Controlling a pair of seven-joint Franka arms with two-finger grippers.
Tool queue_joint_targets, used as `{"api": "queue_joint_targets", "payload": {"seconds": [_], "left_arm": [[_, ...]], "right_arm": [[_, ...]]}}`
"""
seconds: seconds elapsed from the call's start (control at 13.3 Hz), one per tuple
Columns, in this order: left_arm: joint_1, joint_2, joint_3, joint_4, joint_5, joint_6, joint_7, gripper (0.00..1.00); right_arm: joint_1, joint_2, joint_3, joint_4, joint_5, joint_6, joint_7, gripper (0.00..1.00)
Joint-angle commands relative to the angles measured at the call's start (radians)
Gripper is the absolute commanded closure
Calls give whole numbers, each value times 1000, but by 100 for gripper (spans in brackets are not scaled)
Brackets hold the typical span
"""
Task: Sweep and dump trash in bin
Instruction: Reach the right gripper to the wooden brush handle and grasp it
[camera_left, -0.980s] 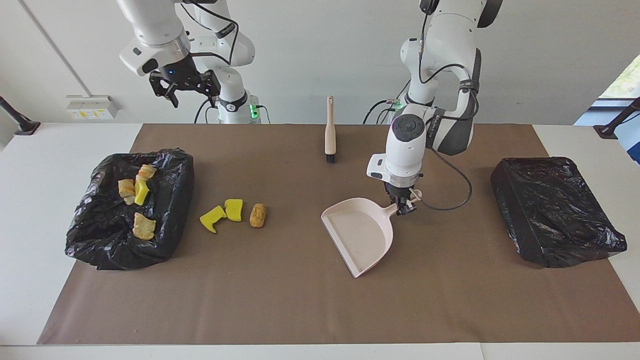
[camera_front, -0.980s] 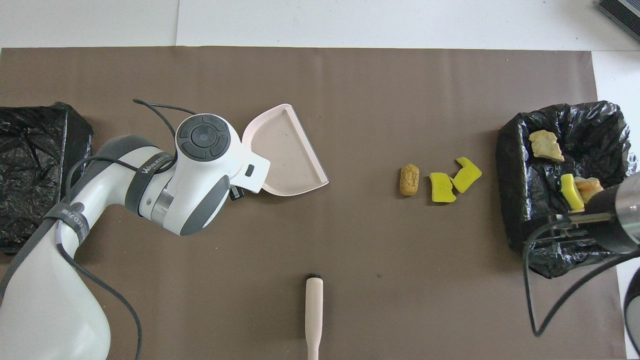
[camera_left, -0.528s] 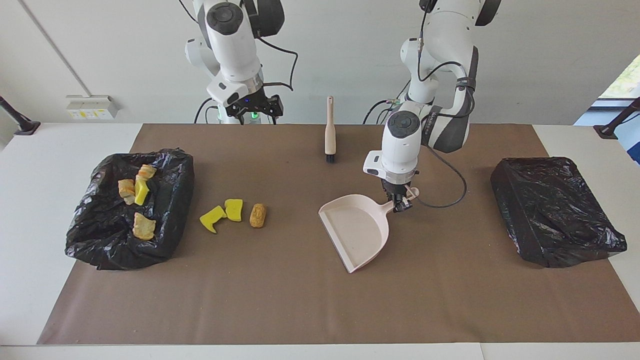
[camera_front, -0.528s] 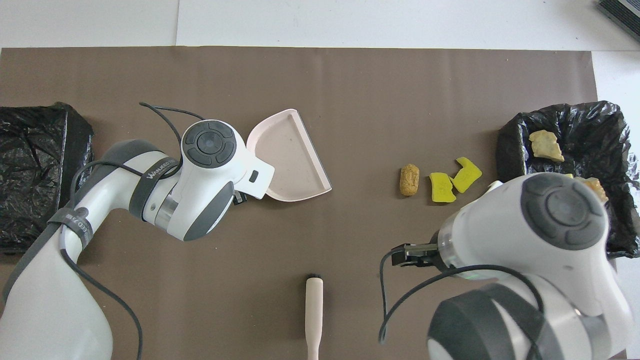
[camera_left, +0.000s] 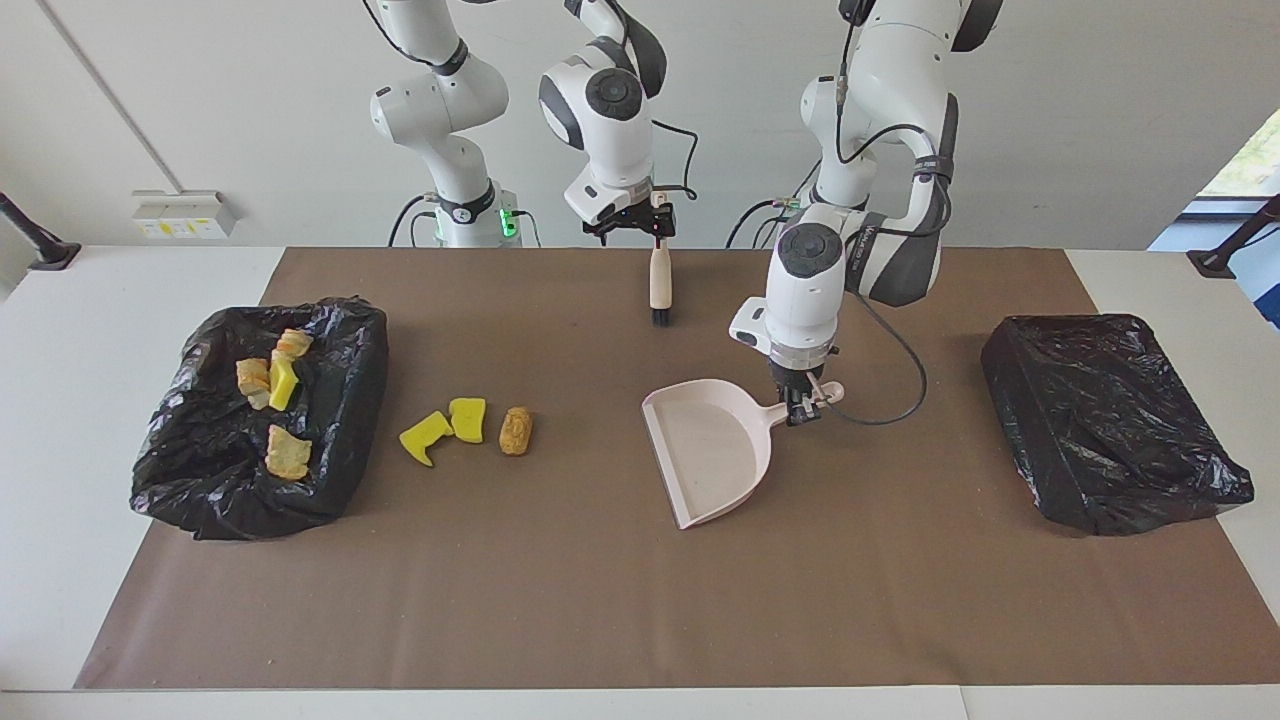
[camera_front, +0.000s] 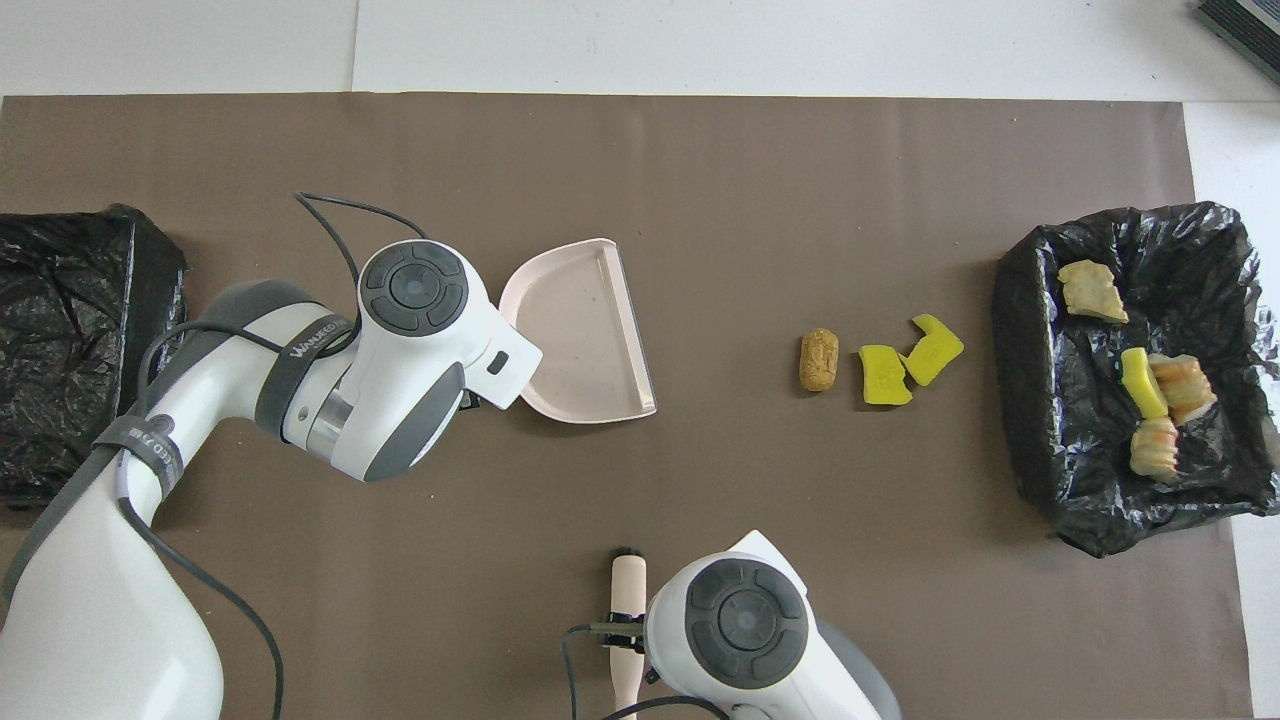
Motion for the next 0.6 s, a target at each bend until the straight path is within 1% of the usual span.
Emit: {"api": "queue_joint_targets", "payload": {"seconds": [0.0,0.08,0.15,0.23,0.38,0.53], "left_arm": [[-14,-40,6,-63,-6,42,44,100],[-22,-51,6,-81,-4,47,38,100],[-62,-72,9,-115,-1,66,36,100],[-80,-92,12,-143,8,88,36,100],[-80,-94,11,-148,10,91,32,100],[-83,-94,9,-149,10,91,12,100]], "right_arm": [[64,7,-5,-23,28,24,92,0],[93,8,-5,-37,47,28,106,0],[122,5,-5,-72,90,71,106,0],[146,7,-5,-110,101,121,111,0],[199,9,-5,-162,109,192,116,0],[211,8,-2,-176,109,205,114,0]]}}
